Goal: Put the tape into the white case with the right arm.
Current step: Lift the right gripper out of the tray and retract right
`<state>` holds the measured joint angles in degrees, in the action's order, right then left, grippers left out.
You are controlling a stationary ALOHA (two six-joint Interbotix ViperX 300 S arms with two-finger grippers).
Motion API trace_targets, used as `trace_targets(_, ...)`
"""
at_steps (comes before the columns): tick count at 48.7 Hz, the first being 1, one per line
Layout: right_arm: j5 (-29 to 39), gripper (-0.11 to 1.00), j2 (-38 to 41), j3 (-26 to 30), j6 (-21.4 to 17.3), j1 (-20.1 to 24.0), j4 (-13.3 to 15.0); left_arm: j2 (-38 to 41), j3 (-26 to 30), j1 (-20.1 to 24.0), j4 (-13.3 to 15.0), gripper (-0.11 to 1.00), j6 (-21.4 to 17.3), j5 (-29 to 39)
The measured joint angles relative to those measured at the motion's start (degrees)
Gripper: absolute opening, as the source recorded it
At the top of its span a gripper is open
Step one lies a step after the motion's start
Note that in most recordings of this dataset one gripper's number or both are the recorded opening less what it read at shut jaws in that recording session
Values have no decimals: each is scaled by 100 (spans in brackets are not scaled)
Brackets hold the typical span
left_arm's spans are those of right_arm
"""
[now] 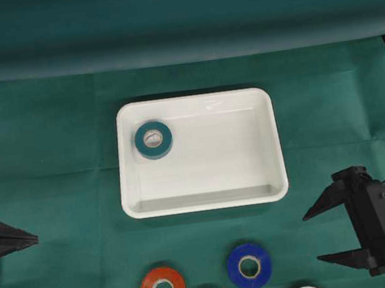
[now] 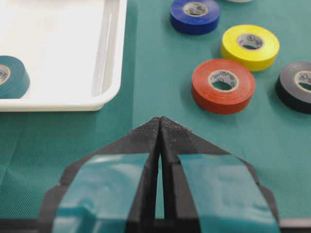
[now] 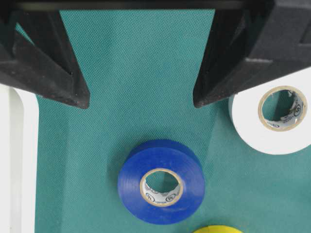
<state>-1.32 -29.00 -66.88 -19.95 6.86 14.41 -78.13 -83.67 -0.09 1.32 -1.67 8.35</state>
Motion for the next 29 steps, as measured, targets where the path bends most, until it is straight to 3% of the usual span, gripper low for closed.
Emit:
trace_targets(13, -9, 59, 193, 44, 0, 18, 0, 0, -9, -9, -9, 0, 0, 9)
trace_targets(29, -53, 59, 1134, 738, 0, 396, 9, 0, 0, 0, -9, 0, 0, 9)
